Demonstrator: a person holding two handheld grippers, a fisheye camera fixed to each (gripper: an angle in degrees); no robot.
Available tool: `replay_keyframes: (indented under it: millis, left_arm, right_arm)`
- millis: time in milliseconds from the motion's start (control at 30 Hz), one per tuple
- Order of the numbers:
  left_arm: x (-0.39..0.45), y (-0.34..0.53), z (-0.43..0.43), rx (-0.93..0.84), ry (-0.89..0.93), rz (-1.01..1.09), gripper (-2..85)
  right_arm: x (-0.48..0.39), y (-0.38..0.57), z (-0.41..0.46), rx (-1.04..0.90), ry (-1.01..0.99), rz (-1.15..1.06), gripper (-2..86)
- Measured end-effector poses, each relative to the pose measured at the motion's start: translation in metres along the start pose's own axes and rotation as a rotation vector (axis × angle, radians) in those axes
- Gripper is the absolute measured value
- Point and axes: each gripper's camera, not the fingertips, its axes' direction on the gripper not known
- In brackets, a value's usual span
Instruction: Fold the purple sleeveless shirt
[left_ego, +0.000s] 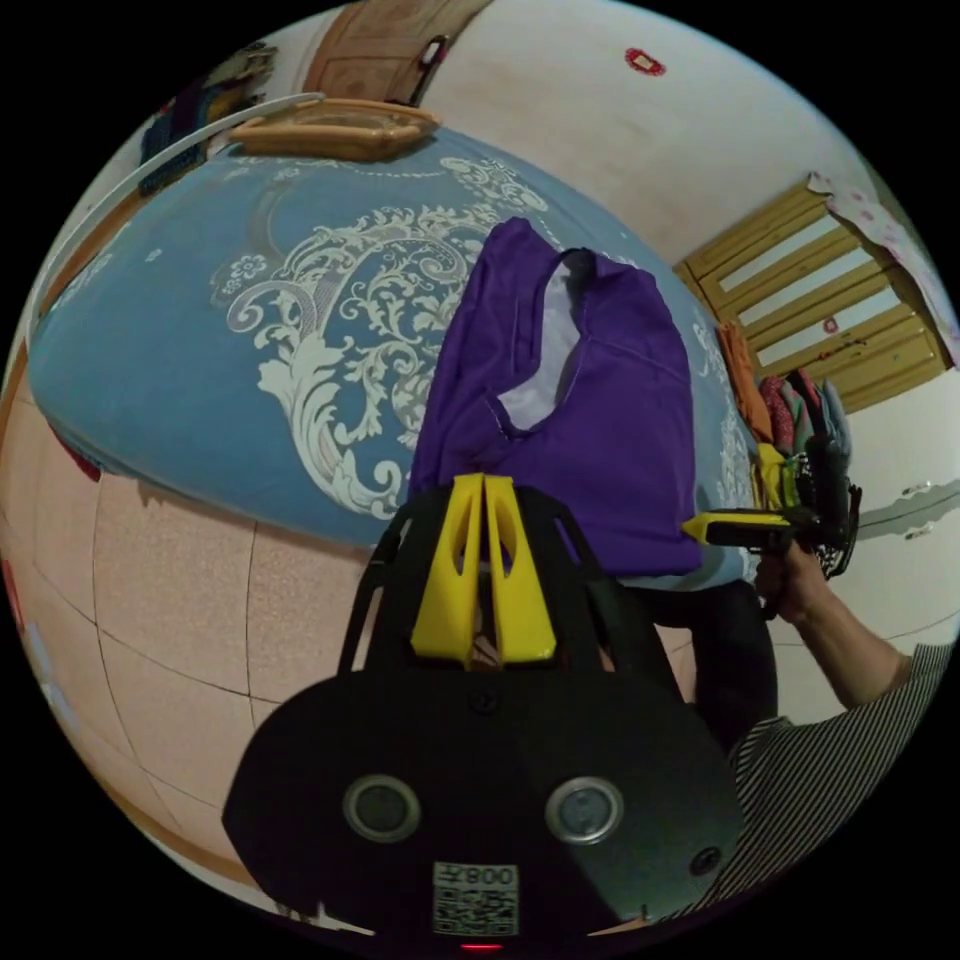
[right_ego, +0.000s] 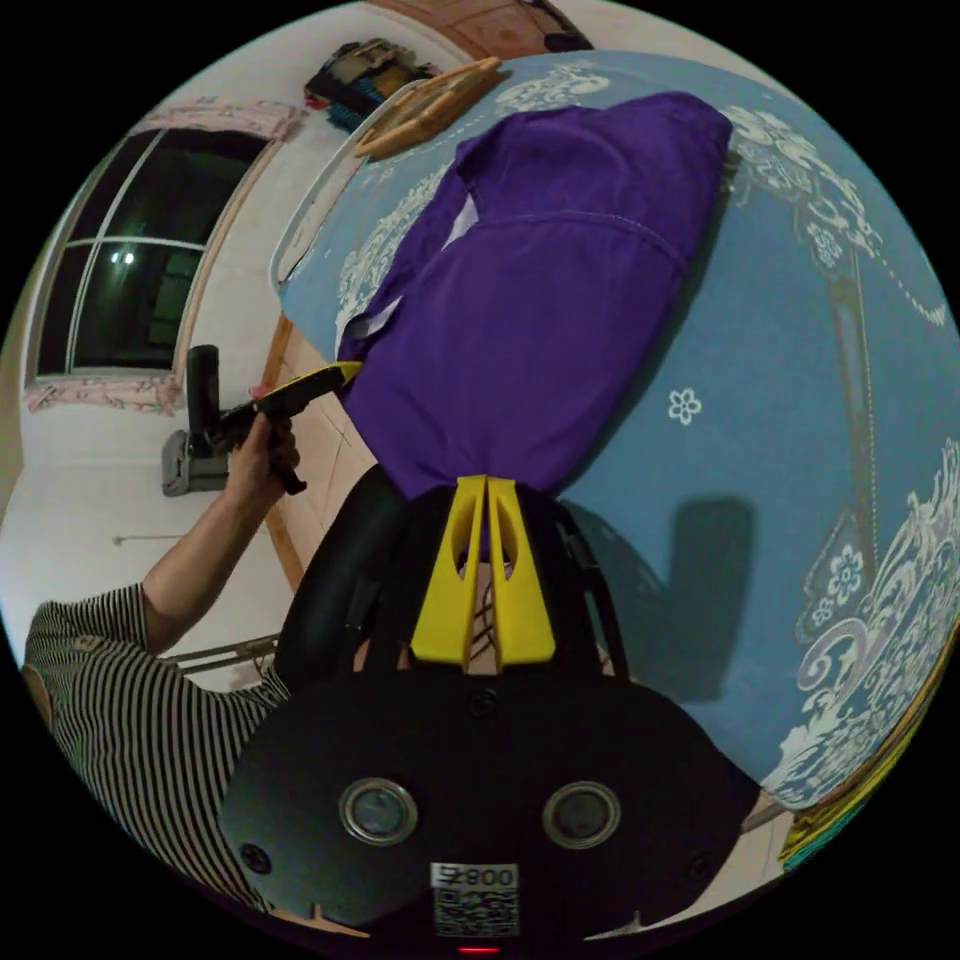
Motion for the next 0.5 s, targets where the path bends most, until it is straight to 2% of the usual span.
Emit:
replay_keyframes:
  millis: [133,267,400,500]
  left_arm:
    - [0.016,0.014,-0.021,0.06,-0.039,-0.012,0.3]
    - [0.043,0.046,-0.034,0.116,0.138,0.039,0.9]
    - [0.079,0.068,-0.015,0.024,0.263,0.113,3.1]
    - [0.098,0.068,0.008,-0.074,0.338,0.154,5.8]
  right_arm:
    - [0.024,0.019,-0.018,-0.018,0.023,-0.005,0.2]
    - [0.053,0.055,-0.053,0.066,-0.06,0.02,0.3]
    - [0.091,0.096,-0.075,0.123,-0.167,0.1,0.6]
    - [0.125,0.125,-0.084,0.137,-0.323,0.176,1.7]
